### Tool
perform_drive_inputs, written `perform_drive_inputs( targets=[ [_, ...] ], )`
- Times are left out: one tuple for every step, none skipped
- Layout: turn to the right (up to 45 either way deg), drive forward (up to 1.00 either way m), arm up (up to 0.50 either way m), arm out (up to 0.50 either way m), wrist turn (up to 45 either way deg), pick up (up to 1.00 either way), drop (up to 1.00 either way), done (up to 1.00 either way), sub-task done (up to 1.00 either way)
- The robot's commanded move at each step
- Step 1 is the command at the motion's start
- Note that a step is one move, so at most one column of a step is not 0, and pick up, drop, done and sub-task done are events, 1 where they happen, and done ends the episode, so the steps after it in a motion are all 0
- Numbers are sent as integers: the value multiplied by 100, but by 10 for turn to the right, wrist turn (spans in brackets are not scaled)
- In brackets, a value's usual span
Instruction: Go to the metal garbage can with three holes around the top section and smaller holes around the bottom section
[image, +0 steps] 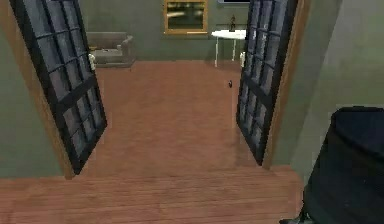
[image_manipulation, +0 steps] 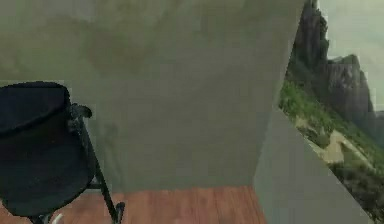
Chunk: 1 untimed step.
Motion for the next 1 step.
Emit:
perform_drive_inputs(
  targets=[
    [0,100,0,0,0,0,0,0,0]
  ],
)
